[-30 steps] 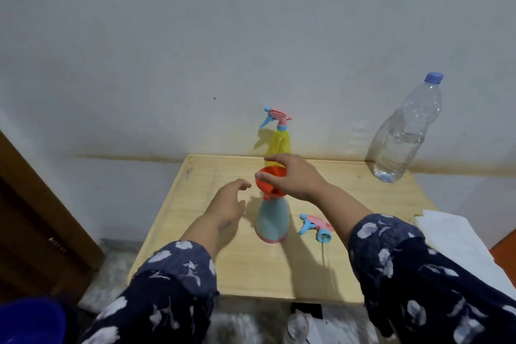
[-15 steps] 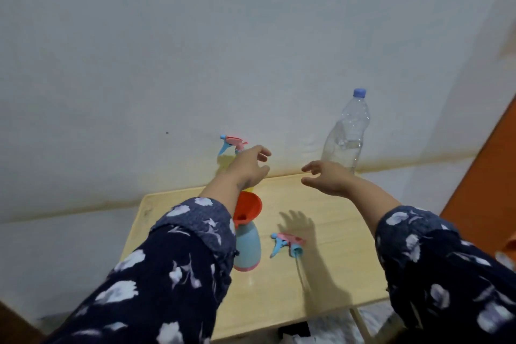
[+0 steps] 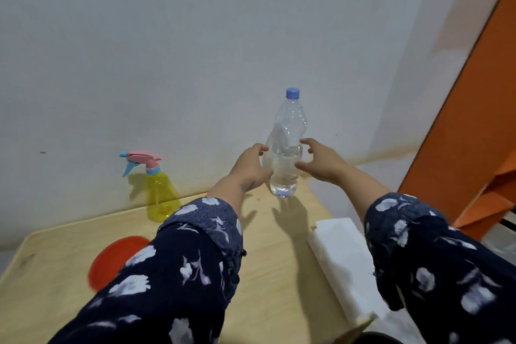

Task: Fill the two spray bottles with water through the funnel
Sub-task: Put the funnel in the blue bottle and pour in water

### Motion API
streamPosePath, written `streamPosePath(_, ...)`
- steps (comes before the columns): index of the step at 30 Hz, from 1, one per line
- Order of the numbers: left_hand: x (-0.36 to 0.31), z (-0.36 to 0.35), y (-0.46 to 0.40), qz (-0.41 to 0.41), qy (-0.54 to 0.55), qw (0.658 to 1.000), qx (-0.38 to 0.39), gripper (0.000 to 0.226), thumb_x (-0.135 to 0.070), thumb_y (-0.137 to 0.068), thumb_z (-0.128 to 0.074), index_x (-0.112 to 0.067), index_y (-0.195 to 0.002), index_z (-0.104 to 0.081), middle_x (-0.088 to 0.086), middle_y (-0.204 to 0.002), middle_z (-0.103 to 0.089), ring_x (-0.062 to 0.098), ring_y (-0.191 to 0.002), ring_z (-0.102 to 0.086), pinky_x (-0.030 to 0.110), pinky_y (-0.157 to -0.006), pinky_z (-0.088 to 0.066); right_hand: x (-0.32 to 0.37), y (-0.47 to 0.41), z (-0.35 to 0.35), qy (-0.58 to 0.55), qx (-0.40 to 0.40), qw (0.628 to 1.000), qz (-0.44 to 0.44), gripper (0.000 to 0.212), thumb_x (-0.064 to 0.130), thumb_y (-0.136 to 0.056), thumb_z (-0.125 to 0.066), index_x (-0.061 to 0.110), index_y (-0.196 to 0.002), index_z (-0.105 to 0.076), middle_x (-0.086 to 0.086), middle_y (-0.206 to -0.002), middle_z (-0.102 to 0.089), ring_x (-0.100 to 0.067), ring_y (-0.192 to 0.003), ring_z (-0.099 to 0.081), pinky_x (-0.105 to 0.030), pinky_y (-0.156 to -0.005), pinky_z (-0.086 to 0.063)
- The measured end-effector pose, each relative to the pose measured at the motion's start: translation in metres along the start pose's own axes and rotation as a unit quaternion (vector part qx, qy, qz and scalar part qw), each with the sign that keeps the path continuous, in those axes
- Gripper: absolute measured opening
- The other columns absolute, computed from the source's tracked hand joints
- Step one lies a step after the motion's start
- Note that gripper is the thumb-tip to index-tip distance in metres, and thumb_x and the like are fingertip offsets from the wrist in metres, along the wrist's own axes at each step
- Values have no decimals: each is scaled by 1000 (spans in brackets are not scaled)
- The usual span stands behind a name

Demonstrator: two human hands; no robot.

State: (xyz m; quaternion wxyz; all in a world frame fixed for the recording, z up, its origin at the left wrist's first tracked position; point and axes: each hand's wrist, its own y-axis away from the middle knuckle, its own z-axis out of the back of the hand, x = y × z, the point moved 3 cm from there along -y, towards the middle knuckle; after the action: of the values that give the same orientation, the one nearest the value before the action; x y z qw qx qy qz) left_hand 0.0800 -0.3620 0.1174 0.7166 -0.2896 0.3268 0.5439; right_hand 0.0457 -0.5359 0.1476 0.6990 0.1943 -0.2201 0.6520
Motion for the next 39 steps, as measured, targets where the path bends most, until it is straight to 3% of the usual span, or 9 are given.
streamPosePath(3, 7, -28, -33, 30, 28, 999, -14, 74, -19, -84, -70, -21, -146, -30, 3, -149, -34, 22, -131, -43, 30, -99, -40, -15, -40, -2, -69, -14, 997, 8, 85, 27, -85, -67, 25, -151, -13, -11, -143, -41, -28, -127, -46, -35, -95, -43)
streamPosePath(7, 14, -54, -64, 38, 47, 997, -48, 88, -20, -84, -71, -26, -152, -15, 1, -152, -26, 20, -135, -37, 29, -103, -35, -21, -84, -14, -164, -53, 983, 58, 106, 33, -74, -74, 43, -147, 1, -7, -144, -38, -30, -125, -47, -46, -101, -44)
streamPosePath(12, 21, -85, -89, 51, 91, 991, -84, 96, -23, -83, -74, -35, -153, -8, -3, -153, -27, 17, -135, -38, 25, -95, -35, -24, -116, -30, -248, -122, 957, 94, 107, 33, -75, -78, 43, -148, 0, 2, -148, -30, -18, -130, -39, -29, -97, -39)
streamPosePath(17, 21, -92, -87, 49, 98, 985, -136, 92, -29, -84, -73, -40, -150, -11, -4, -148, -31, 18, -127, -45, 28, -90, -40, -24, -119, -33, -263, -157, 947, 99, 102, 42, -70, -80, 56, -141, -7, 6, -121, -43, -18, -111, -56, -42, -92, -50)
streamPosePath(22, 19, -88, -67, 48, 104, 980, -162, 98, -31, -80, -76, -39, -149, -8, -7, -152, -27, 14, -133, -39, 28, -93, -40, -15, -102, -31, -262, -155, 947, 106, 102, 44, -68, -81, 56, -141, -11, 3, -121, -49, -17, -101, -59, -35, -89, -51)
streamPosePath(27, 18, -75, -18, 27, 97, 975, -200, 103, -30, -76, -80, -37, -144, -3, -7, -153, -29, 15, -130, -44, 38, -96, -47, 11, -58, -32, -249, -138, 950, 127, 101, 45, -65, -82, 55, -139, -14, 1, -120, -51, -16, -97, -59, -36, -86, -52)
streamPosePath(35, 33, -59, 81, 46, 85, 975, -198, 98, -31, -74, -82, -34, -139, -9, -2, -150, -33, 19, -130, -43, 28, -90, -40, 35, 35, -59, -259, -125, 948, 135, 101, 44, -62, -83, 51, -138, -17, -2, -121, -50, -11, -98, -54, -34, -86, -52)
streamPosePath(39, 36, -64, 114, 39, 92, 976, -192, 99, -28, -72, -83, -33, -139, -10, -4, -149, -34, 17, -126, -46, 29, -89, -43, 35, 70, -65, -252, -127, 950, 131, 102, 45, -62, -83, 53, -138, -16, -2, -122, -48, -13, -97, -55, -39, -86, -53)
